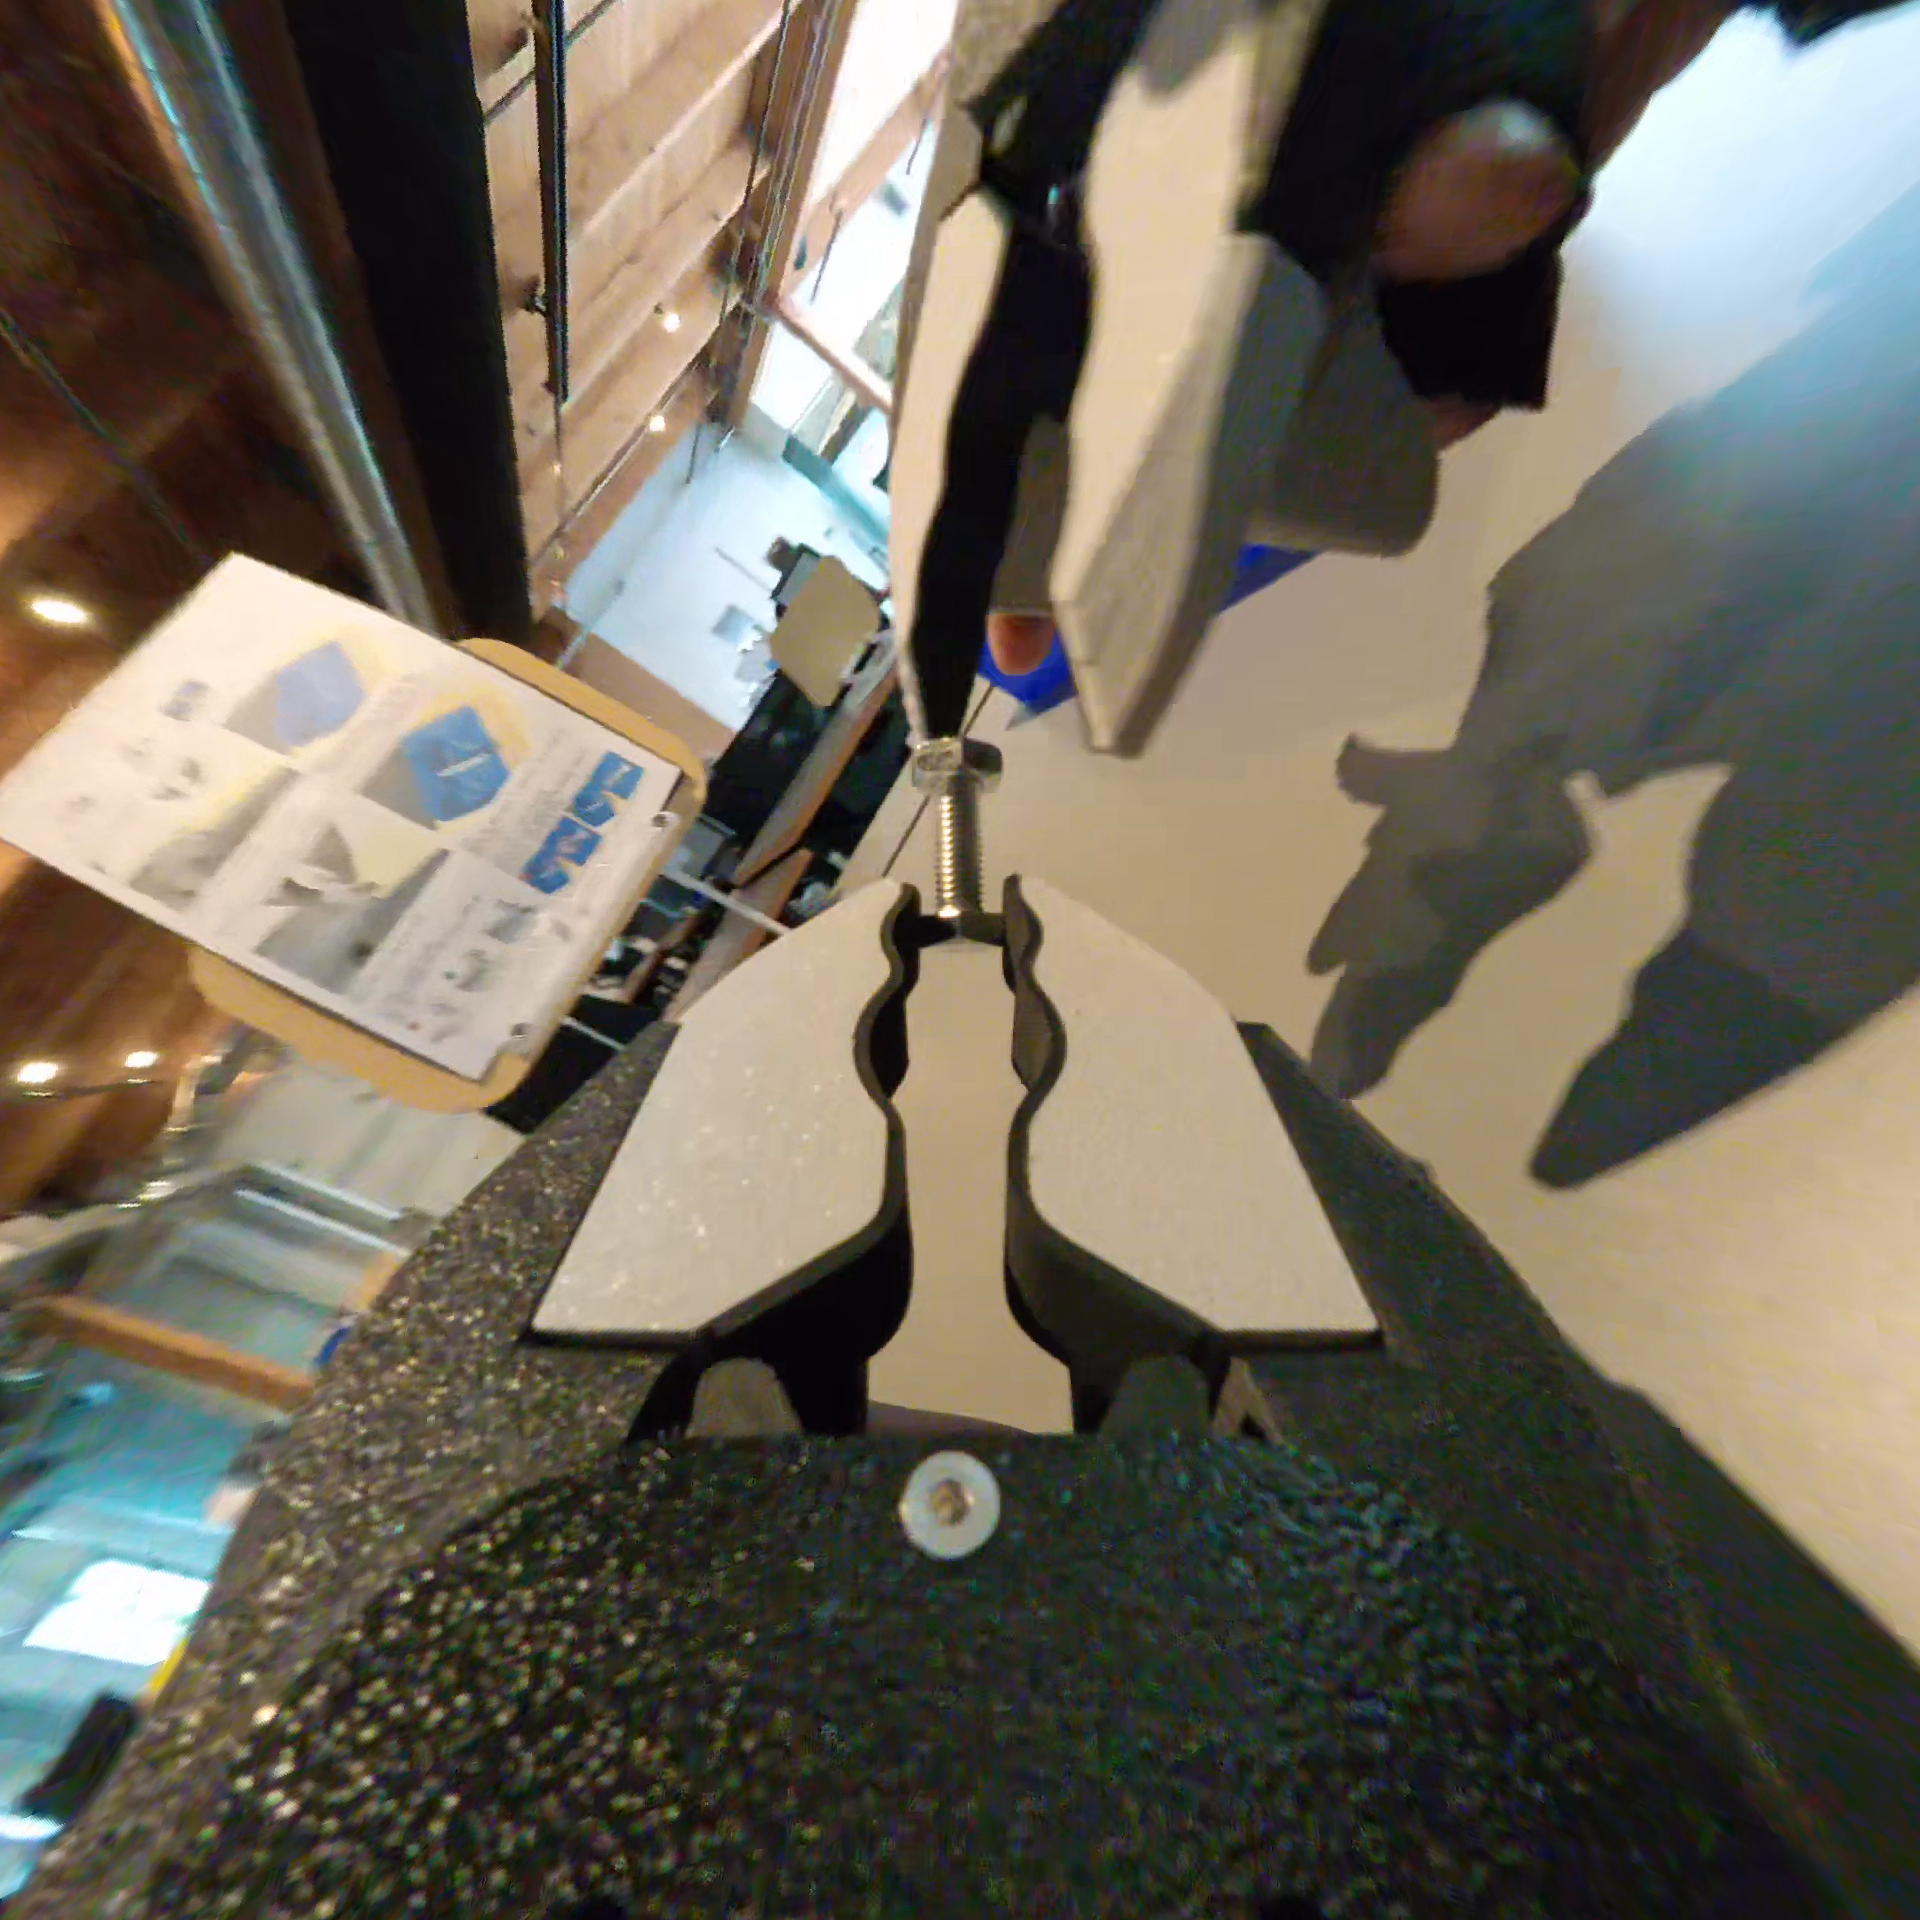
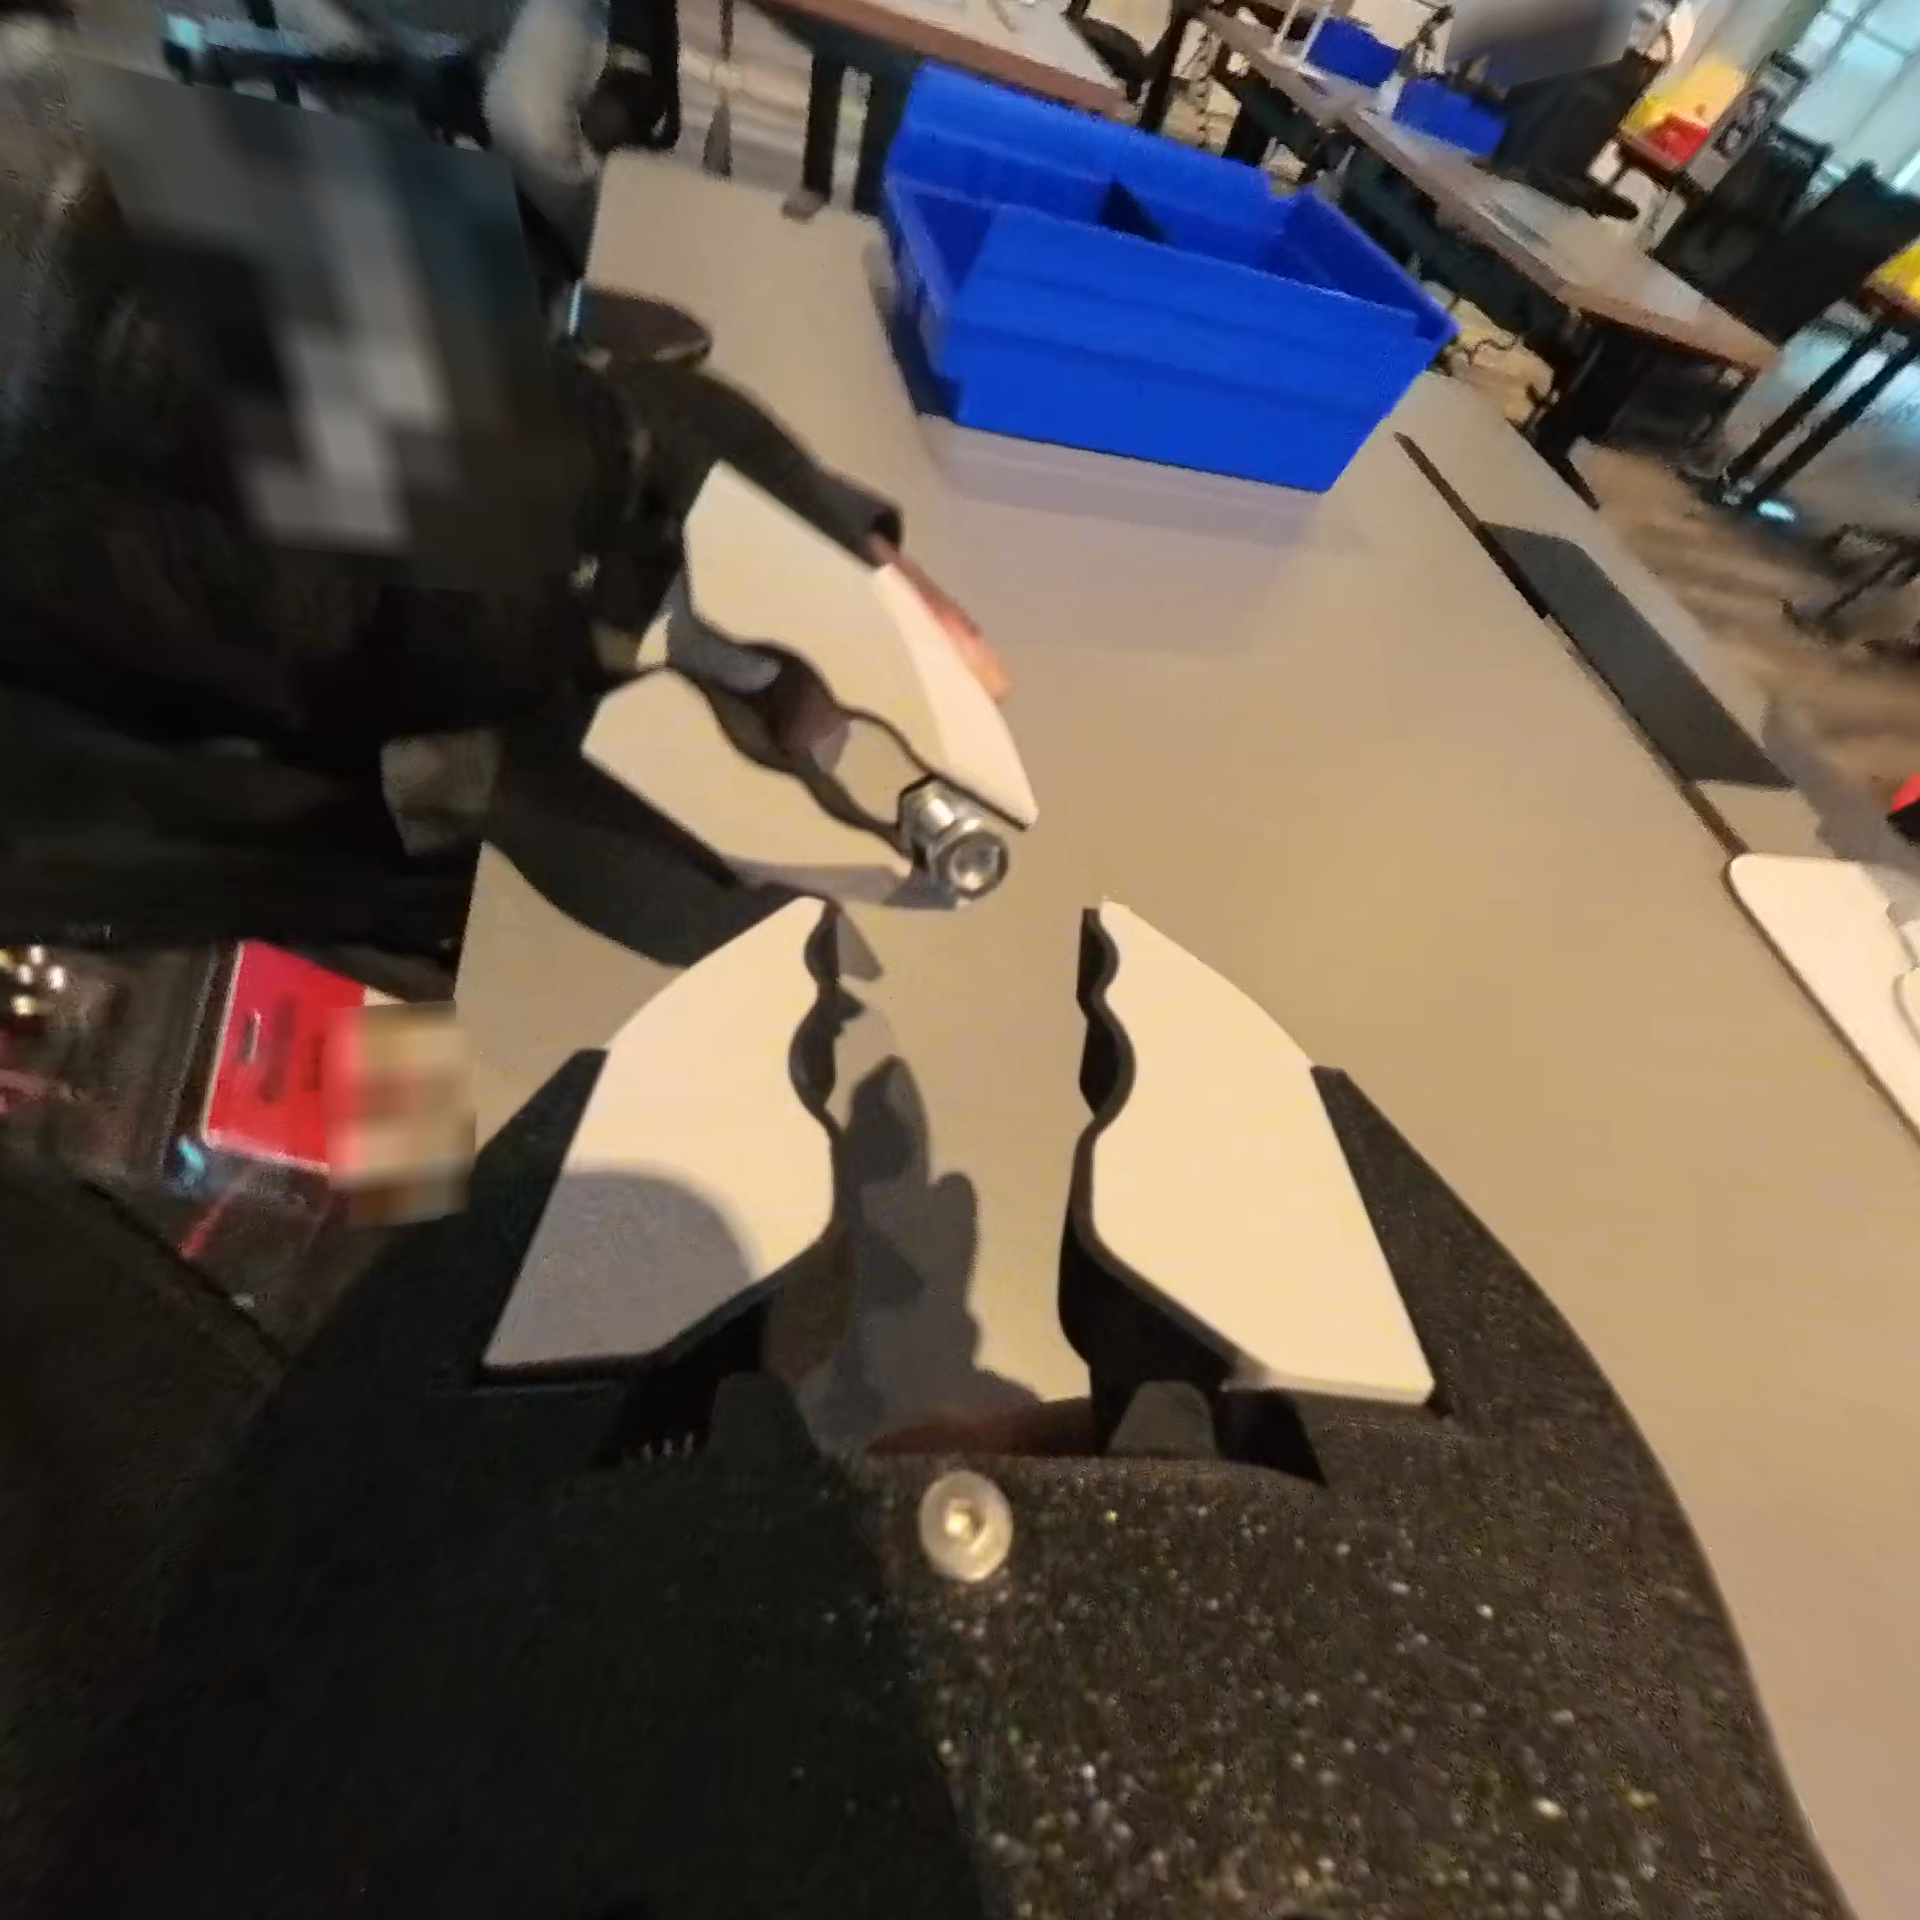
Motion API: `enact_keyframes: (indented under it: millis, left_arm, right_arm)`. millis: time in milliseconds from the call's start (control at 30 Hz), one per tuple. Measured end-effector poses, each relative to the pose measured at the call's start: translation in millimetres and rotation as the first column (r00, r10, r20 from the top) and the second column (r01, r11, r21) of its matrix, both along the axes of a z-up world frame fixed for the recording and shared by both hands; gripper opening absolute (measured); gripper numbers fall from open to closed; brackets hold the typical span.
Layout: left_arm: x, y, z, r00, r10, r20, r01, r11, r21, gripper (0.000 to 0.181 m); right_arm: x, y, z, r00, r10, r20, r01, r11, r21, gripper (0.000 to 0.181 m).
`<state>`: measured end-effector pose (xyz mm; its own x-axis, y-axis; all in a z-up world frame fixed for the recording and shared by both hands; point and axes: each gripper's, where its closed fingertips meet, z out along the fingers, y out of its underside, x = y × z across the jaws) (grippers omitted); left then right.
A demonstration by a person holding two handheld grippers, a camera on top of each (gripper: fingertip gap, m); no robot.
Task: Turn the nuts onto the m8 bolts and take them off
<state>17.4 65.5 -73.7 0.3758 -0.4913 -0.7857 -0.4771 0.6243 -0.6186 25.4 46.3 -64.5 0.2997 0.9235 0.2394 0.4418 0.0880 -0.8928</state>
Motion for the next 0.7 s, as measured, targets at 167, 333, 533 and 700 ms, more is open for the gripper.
enact_keyframes:
  millis: [167, 333, 533, 700]
  left_arm:
    - [4.1, -4.4, -5.8, 0.999, -0.05, -0.012, 0.049, 0.997, -0.056, 0.015]
    - [9.6, -10.9, -12.8, 0.995, -0.092, -0.047, 0.089, 0.994, -0.071, 0.015]
    - [7.5, -9.8, -9.7, 0.996, -0.051, -0.068, 0.053, 0.998, 0.023, 0.015]
    - [4.9, 0.8, -7.7, 0.971, 0.162, -0.176, -0.1, 0.944, 0.314, 0.015]
  right_arm:
    - [0.5, -1.9, -3.2, 0.999, 0.017, 0.052, -0.021, 0.996, 0.086, 0.042]
    - [-3.4, -5.8, -6.7, 0.997, 0.038, 0.071, -0.045, 0.994, 0.103, 0.028]
    - [-7.1, -5.8, -8.6, 0.999, 0.004, 0.052, -0.003, 1.0, -0.017, 0.015]
    - [-6.3, 3.5, -15.0, 0.992, -0.123, -0.023, 0.108, 0.935, -0.339, 0.016]
